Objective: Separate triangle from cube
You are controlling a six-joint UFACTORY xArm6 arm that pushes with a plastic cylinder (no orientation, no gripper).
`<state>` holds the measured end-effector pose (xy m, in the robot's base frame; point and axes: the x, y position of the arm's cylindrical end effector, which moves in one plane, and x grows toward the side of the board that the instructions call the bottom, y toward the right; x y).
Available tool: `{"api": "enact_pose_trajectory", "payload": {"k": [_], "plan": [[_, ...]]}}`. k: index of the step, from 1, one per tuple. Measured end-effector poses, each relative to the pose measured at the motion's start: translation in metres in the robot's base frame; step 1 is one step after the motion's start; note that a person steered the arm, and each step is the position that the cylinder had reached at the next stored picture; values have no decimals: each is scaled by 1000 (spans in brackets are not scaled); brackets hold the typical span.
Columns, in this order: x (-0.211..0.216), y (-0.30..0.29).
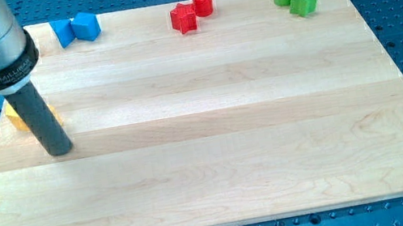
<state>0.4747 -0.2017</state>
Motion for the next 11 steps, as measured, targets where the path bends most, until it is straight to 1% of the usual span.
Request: {"api": "enact_pose_trajectory", "payload": {"k": [1,2,3,4,5,6,7,8,9,10,11], "plan": [[-22,-10],[-79,-10],[-115,-7],[-87,7],[-147,10],[-194,-12],[-213,-37],[-251,-50],[-267,-24],[-240,40],[-192,49]]}}
